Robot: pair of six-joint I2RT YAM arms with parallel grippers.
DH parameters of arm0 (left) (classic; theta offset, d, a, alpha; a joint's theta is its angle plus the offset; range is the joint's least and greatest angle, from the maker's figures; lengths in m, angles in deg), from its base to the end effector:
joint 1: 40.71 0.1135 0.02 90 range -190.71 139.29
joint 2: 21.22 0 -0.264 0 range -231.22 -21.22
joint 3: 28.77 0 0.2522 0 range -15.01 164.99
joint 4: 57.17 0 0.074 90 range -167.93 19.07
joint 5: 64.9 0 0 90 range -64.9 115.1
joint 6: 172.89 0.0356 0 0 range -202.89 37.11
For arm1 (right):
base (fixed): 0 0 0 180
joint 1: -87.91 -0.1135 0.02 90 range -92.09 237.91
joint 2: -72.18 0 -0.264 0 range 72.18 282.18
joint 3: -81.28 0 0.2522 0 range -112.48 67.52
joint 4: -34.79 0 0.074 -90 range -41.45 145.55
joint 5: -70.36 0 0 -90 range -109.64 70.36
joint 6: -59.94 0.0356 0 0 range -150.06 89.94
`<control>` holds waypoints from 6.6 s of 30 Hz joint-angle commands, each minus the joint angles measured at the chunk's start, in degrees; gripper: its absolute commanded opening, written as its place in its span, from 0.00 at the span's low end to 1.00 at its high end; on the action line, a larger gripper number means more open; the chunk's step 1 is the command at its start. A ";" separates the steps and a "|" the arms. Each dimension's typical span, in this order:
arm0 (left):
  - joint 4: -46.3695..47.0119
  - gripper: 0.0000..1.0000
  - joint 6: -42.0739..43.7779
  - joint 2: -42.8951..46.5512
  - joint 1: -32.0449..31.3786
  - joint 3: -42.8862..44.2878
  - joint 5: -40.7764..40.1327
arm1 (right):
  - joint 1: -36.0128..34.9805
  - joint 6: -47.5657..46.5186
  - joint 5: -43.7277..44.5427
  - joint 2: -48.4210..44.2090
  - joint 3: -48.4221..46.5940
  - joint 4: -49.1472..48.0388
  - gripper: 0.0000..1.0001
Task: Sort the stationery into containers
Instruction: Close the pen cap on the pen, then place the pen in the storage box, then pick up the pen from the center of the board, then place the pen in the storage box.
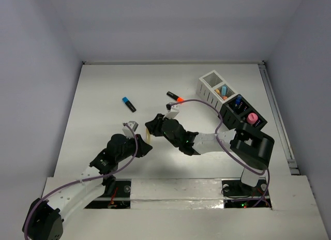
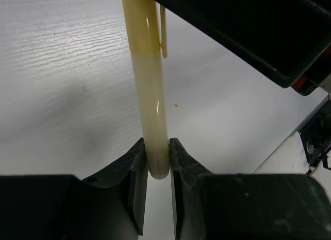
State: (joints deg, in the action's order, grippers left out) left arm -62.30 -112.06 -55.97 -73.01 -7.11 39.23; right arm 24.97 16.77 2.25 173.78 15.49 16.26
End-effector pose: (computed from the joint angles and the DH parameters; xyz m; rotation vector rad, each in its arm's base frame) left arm 0.1237 -0.0885 0.1729 0.2326 1.9831 -0.9473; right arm 0.1846 0.3322 0.1928 0.0016 1.9659 0.9556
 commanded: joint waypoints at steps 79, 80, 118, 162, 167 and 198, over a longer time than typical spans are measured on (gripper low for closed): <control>32.69 0.81 0.16 -1.65 1.62 2.73 -3.67 | 43.25 -39.18 20.48 -21.09 4.03 -1.02 0.25; 32.69 0.81 0.08 -1.47 1.62 2.73 -3.67 | 42.55 -38.92 19.86 -21.96 4.30 -0.58 0.28; 27.94 0.64 -0.01 2.57 1.62 2.38 -11.49 | 34.72 -46.12 -24.19 19.14 -50.50 56.19 0.75; 29.96 0.63 -0.28 0.46 1.62 2.21 -8.94 | 39.11 -42.09 -0.27 1.06 -39.21 17.71 0.00; 29.70 0.63 -0.28 1.08 1.62 2.12 -9.12 | 43.86 -39.97 -1.67 1.23 -36.13 15.51 0.00; 28.56 0.63 -0.89 0.55 1.62 2.29 -12.54 | 45.71 -37.86 0.52 -0.97 -20.66 7.69 0.26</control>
State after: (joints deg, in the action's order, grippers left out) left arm -36.03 -112.34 -55.59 -71.37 -6.17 28.52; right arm 70.98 -21.39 2.36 176.08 -5.58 27.47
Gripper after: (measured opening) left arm 0.632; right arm 0.319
